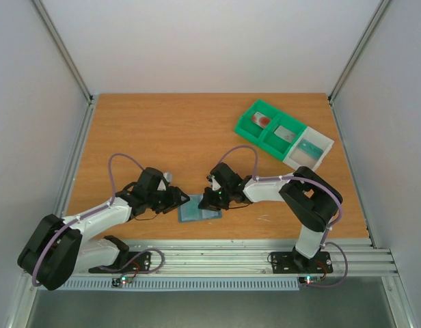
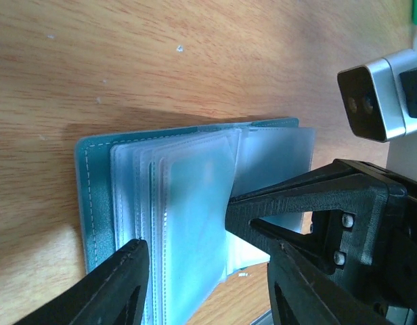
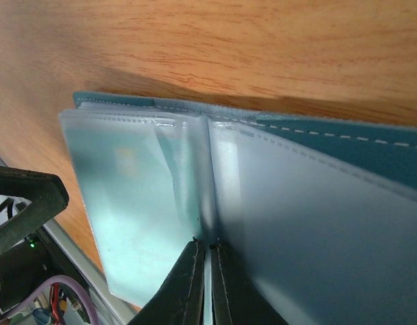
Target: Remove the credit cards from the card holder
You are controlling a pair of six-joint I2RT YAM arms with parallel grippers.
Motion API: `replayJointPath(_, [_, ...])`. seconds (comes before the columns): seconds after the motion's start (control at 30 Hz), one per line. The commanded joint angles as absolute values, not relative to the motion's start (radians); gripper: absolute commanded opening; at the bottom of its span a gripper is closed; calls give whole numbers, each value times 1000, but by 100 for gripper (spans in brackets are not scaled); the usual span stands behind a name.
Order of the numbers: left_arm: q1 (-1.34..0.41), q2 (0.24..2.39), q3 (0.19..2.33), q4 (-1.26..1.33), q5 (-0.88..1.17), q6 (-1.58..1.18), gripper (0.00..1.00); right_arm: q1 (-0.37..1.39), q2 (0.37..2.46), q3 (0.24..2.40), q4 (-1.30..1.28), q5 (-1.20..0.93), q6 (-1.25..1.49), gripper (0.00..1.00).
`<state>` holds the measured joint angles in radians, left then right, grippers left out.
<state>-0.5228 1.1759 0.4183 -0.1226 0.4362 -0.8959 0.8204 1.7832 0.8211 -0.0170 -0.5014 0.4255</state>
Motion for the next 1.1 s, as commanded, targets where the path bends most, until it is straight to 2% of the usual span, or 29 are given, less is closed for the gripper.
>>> replayJointPath(0.0, [-520, 1157, 412, -87, 439, -893, 50, 829, 1824, 811, -87, -444, 413, 4])
replayJointPath(0.3, [-520, 1178, 389, 34, 495, -910, 50, 830, 1814, 786, -69, -440, 421, 2])
replayJointPath(1.07, [-520, 1239, 417, 47, 507, -905, 51, 829, 1816, 783, -52, -455, 421, 1])
